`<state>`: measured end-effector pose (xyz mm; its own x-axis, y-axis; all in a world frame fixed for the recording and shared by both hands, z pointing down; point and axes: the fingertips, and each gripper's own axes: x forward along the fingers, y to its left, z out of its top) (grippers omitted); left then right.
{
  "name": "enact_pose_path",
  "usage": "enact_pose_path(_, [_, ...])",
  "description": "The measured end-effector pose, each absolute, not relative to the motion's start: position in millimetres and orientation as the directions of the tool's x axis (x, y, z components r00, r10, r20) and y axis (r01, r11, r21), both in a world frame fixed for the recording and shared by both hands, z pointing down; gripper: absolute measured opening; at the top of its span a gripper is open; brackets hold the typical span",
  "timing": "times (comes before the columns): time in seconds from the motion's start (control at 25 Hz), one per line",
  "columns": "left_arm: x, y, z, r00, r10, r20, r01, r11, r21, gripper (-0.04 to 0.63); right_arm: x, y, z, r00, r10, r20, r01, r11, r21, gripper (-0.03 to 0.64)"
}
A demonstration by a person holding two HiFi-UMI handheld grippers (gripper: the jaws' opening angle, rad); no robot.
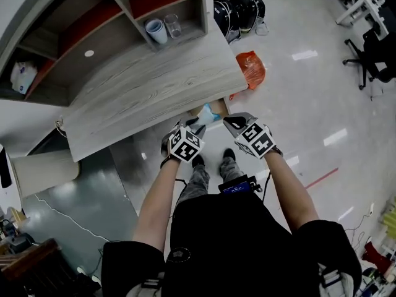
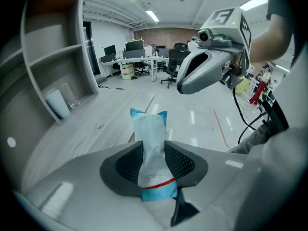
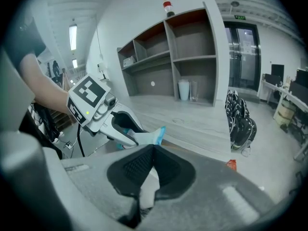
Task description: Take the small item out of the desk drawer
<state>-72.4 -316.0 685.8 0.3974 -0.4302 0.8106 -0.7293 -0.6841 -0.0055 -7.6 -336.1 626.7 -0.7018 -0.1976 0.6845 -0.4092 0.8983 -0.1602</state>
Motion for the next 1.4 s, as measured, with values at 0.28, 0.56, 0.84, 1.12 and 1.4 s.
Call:
enact_pose_path(0.28, [-86, -309, 656, 0.407, -0.485, 0.774, -0.758, -0.652, -0.010, 0.146, -10, -331, 607, -0.704, -0.238, 0.670, -0.446, 0.881, -0.156, 0.003])
enact_pose_path(0.56, [-87, -304, 634, 0.427, -0.526, 0.736, -0.776, -0.630, 0.000, 0.146, -5, -329, 591, -0.711, -0.270, 0.650, -0.472, 0.868, -0.156, 0.003])
enact_pose_path(0.84, [-88, -299, 618, 0.453, -0.577, 0.679, -0.803, -0.595, 0.030, 0.146, -1, -325, 585, -0.719, -0.288, 0.632, -0.491, 0.854, -0.169, 0.003])
enact_pose_path(1.12, [-95, -296, 605, 0.438, -0.615, 0.656, -0.837, -0.546, 0.047, 0.146, 1, -325, 584, -0.723, -0.289, 0.628, -0.488, 0.856, -0.168, 0.003])
enact_pose_path(1.4, [-92, -296, 605, 0.425, -0.616, 0.663, -0.846, -0.531, 0.049, 0.146, 4, -327, 586, -0.734, -0.276, 0.620, -0.476, 0.861, -0.180, 0.003])
